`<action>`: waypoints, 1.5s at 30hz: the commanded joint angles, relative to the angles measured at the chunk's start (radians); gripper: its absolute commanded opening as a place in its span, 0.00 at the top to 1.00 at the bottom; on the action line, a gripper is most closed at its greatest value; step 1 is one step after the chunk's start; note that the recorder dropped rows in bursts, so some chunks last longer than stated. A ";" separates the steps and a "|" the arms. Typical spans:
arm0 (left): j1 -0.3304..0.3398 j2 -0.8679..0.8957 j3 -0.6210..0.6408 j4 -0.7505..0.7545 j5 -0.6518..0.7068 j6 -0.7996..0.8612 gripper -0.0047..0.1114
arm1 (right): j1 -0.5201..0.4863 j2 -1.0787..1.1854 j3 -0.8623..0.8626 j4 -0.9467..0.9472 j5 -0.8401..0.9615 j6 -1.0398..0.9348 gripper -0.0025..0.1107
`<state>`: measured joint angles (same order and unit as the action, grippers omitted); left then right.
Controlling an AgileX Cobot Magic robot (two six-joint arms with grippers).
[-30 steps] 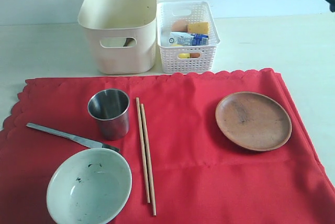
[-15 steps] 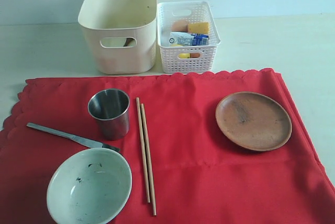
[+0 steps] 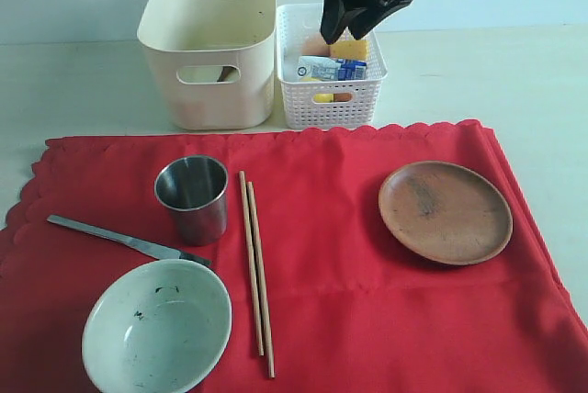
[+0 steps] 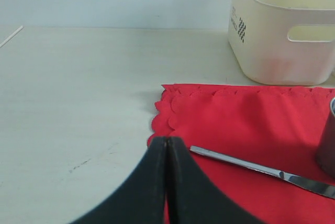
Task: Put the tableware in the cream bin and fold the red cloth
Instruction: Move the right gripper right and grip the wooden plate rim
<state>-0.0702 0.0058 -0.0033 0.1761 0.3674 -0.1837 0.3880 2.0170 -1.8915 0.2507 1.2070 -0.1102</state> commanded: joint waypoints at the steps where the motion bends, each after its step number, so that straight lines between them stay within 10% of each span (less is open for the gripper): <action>1: 0.001 -0.006 0.003 -0.009 -0.006 -0.003 0.96 | -0.035 -0.016 0.003 -0.016 -0.010 0.032 0.63; 45: 0.001 -0.006 0.003 -0.009 -0.006 -0.003 0.96 | -0.418 -0.040 0.458 0.196 -0.085 -0.378 0.63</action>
<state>-0.0702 0.0058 -0.0033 0.1761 0.3674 -0.1837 -0.0264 1.9524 -1.4357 0.4082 1.1177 -0.4366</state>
